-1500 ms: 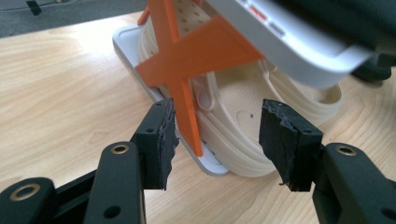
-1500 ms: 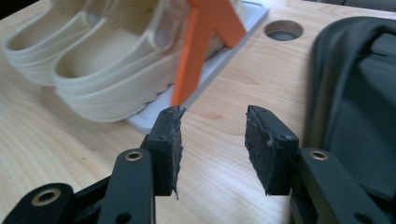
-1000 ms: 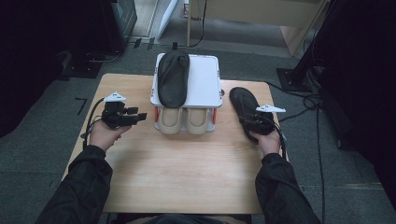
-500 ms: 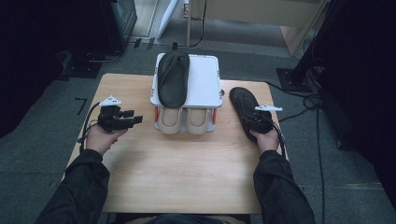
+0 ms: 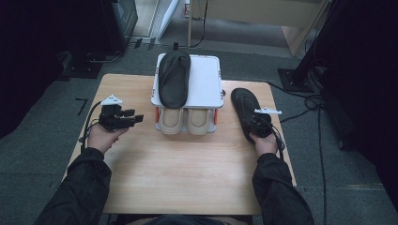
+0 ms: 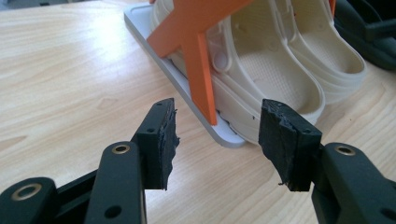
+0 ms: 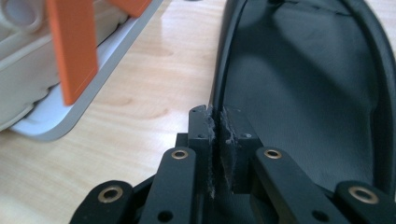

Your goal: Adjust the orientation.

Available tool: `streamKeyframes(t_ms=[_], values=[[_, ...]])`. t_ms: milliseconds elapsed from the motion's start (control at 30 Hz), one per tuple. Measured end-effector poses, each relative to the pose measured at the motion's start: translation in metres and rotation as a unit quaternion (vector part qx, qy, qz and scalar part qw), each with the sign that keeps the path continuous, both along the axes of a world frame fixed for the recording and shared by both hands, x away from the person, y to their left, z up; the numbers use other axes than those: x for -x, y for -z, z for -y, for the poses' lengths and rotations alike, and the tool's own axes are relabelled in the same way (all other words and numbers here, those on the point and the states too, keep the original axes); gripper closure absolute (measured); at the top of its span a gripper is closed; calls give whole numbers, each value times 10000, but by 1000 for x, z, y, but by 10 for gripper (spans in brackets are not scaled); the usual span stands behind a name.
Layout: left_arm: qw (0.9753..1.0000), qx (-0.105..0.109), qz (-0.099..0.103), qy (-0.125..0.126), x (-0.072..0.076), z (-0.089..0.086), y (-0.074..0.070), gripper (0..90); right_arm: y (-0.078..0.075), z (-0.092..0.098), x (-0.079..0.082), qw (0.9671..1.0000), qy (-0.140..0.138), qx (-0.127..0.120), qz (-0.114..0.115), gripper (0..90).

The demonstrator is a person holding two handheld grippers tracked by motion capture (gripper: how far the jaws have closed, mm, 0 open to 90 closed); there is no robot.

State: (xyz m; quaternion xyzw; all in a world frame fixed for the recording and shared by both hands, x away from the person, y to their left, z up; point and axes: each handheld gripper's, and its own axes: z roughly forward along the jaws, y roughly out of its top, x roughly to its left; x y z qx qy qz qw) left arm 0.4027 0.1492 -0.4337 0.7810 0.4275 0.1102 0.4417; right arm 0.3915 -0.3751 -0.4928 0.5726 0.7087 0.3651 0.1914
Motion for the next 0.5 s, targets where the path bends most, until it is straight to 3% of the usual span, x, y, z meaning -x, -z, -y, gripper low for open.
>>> streamKeyframes(t_ms=[100, 200, 500], values=[[10000, 21, 24, 13, -2, 1, -1, 470, 0, -4, 8, 10000, -61, -75, 12, 840], [10000, 15, 41, 49, -5, 4, -1, 470, -3, -9, 12, 9997, -197, 71, 111, 830], [9999, 33, 88, 79, -9, 8, -2, 473, -6, 10, 16, 9994, 57, -195, 295, 751]])
